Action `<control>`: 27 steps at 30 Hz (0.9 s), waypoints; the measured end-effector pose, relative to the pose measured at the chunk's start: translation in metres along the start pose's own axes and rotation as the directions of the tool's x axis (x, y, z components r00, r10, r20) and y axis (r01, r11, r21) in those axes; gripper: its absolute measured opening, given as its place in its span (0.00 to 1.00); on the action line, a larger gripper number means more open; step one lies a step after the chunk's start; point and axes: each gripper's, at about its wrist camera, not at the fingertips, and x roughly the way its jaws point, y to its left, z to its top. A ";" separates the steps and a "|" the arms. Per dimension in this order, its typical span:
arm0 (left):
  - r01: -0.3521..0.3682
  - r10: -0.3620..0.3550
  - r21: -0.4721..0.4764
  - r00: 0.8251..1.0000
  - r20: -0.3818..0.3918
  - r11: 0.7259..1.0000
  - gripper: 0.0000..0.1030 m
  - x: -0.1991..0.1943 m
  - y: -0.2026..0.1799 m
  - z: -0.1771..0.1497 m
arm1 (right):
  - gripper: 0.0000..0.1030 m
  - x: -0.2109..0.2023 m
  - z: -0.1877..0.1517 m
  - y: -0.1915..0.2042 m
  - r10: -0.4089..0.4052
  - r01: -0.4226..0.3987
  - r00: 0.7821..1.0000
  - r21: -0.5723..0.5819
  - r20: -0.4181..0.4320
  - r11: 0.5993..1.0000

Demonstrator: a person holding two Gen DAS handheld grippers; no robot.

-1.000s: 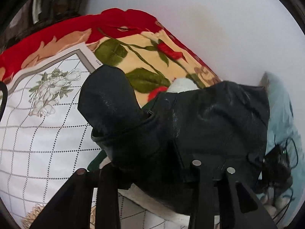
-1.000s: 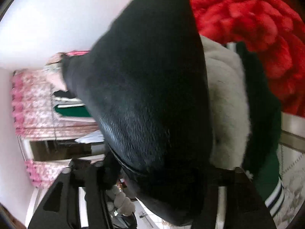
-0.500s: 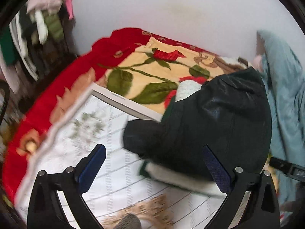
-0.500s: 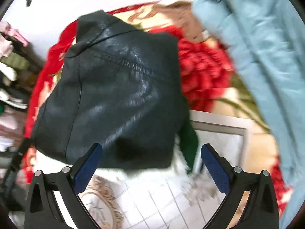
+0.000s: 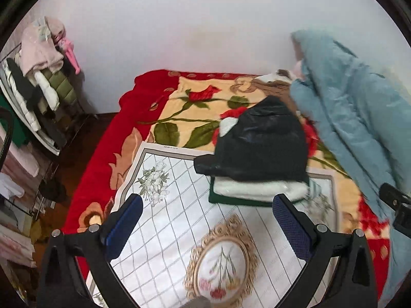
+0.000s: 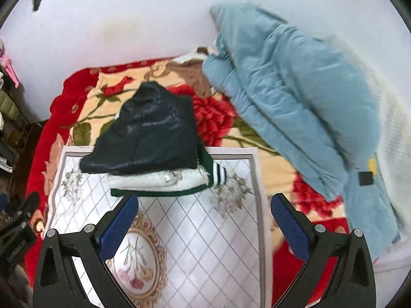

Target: Fold large clothes

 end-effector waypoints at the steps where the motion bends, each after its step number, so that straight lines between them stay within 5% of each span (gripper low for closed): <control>1: 0.007 -0.007 0.005 1.000 0.011 1.000 1.00 -0.021 0.001 -0.003 | 1.00 -0.016 -0.006 -0.001 -0.002 0.002 1.000 0.001 0.010 1.000; 12: 0.055 -0.056 0.010 0.991 0.125 0.998 1.00 -0.181 -0.004 -0.023 | 1.00 -0.234 -0.071 -0.038 -0.012 0.011 0.984 0.008 0.176 1.000; 19: 0.085 -0.086 0.016 0.977 0.195 0.996 1.00 -0.246 -0.009 -0.036 | 1.00 -0.321 -0.097 -0.064 0.024 -0.029 0.967 0.018 0.255 0.999; 27: 0.081 -0.083 0.019 0.971 0.224 0.997 1.00 -0.277 -0.011 -0.046 | 1.00 -0.376 -0.114 -0.078 0.036 -0.038 0.948 -0.002 0.317 0.999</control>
